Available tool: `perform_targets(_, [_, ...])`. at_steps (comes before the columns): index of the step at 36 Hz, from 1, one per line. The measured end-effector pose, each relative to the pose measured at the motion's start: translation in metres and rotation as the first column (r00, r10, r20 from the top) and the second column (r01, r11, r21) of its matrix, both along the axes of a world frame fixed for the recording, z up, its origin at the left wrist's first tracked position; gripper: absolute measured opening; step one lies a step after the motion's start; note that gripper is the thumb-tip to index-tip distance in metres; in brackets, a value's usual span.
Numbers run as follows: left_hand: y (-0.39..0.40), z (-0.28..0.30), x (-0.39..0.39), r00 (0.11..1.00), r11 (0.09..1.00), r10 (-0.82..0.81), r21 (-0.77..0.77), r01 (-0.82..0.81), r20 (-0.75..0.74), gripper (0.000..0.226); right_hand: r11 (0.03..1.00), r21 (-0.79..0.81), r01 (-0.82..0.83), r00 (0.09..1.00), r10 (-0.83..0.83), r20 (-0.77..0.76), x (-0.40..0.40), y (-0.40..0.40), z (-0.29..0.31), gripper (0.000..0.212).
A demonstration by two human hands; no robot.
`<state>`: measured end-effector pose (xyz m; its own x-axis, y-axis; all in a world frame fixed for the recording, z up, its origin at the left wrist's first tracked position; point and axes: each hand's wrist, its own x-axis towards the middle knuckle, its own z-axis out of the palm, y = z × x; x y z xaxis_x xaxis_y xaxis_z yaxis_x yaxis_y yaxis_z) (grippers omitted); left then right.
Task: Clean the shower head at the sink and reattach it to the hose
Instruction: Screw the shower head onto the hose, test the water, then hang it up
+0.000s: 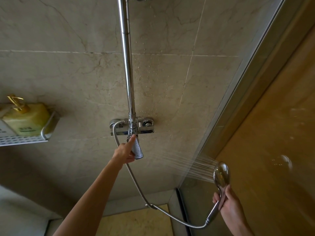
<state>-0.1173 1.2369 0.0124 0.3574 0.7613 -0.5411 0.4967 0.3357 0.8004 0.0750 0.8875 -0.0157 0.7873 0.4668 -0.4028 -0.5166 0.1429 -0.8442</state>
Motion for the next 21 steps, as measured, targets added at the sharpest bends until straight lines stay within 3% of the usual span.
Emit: perform_targets(21, [0.004, -0.002, -0.002, 1.0, 0.999, 0.016, -0.04, -0.015, 0.02, 0.086, 0.998, 0.034, -0.049, 0.999, 0.049, 0.003, 0.003, 0.016, -0.004, 0.03])
